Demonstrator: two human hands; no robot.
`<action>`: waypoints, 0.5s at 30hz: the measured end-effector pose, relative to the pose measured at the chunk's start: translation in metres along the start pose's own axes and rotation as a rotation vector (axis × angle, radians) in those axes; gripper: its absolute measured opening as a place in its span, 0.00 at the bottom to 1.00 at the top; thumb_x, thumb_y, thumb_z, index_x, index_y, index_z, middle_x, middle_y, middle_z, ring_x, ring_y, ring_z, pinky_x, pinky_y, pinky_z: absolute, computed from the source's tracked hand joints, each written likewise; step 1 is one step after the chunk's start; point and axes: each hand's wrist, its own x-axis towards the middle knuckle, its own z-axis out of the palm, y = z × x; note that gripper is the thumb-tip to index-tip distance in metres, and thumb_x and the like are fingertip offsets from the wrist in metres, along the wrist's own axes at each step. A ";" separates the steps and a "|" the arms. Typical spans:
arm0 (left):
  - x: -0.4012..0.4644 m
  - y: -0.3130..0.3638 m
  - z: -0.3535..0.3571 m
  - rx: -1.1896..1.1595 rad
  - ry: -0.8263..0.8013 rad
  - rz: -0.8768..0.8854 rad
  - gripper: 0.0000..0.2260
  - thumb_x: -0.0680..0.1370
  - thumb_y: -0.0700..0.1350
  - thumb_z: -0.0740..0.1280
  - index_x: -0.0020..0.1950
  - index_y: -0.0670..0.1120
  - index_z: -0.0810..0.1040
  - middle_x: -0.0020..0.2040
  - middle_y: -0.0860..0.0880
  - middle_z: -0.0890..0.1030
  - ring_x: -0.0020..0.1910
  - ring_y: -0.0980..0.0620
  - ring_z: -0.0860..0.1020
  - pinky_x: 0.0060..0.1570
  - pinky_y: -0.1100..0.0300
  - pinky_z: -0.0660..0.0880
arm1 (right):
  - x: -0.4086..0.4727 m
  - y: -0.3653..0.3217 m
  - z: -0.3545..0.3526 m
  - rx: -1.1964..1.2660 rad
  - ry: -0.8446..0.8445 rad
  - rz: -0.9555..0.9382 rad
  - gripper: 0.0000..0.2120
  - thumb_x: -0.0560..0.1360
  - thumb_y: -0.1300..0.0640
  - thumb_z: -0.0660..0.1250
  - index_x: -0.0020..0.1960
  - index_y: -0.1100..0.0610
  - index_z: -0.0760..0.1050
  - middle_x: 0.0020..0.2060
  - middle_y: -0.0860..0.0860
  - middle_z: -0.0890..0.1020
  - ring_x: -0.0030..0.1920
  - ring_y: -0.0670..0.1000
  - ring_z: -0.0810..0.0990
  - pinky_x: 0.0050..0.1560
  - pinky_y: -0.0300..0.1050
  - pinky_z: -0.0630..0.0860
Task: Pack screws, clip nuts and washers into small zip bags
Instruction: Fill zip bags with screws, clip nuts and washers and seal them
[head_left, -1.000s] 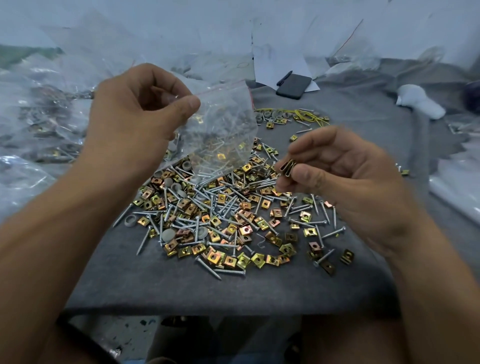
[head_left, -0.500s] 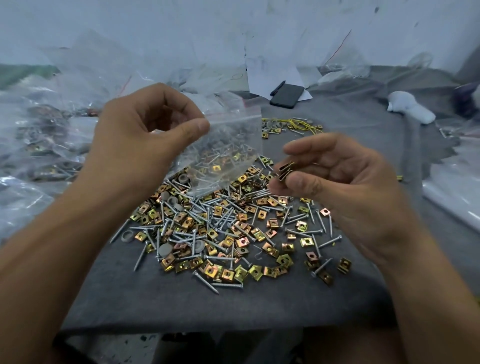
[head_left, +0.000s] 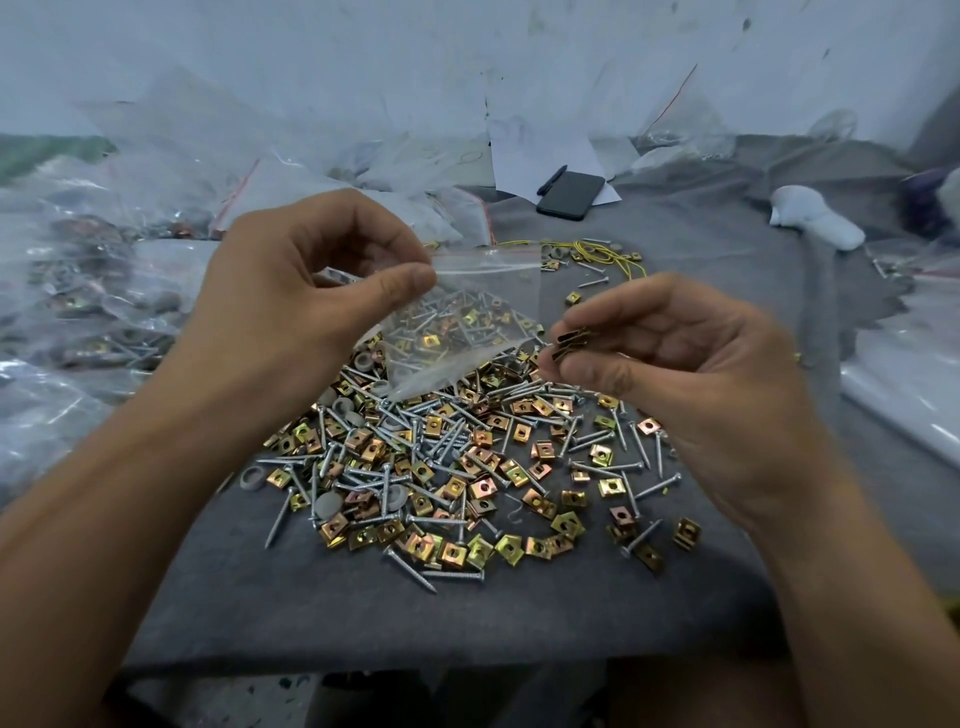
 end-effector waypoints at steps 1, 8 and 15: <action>0.000 -0.001 0.000 0.011 0.014 -0.003 0.05 0.76 0.48 0.79 0.49 0.51 0.85 0.44 0.53 0.86 0.41 0.59 0.81 0.42 0.62 0.79 | 0.000 0.000 0.000 -0.012 0.004 -0.001 0.13 0.69 0.65 0.79 0.53 0.57 0.84 0.49 0.58 0.88 0.50 0.61 0.88 0.54 0.50 0.84; 0.001 0.000 -0.001 0.015 0.061 -0.034 0.05 0.77 0.47 0.79 0.49 0.49 0.85 0.43 0.53 0.86 0.41 0.59 0.80 0.43 0.61 0.77 | 0.000 0.001 -0.001 -0.042 0.006 -0.001 0.13 0.69 0.64 0.80 0.52 0.57 0.84 0.48 0.57 0.88 0.50 0.60 0.88 0.53 0.48 0.84; 0.001 0.001 -0.001 0.032 0.059 -0.043 0.04 0.77 0.47 0.79 0.49 0.51 0.85 0.44 0.53 0.86 0.41 0.58 0.81 0.44 0.58 0.79 | -0.001 0.003 -0.002 -0.066 -0.011 -0.005 0.14 0.70 0.64 0.80 0.53 0.56 0.84 0.48 0.56 0.88 0.48 0.57 0.88 0.50 0.44 0.83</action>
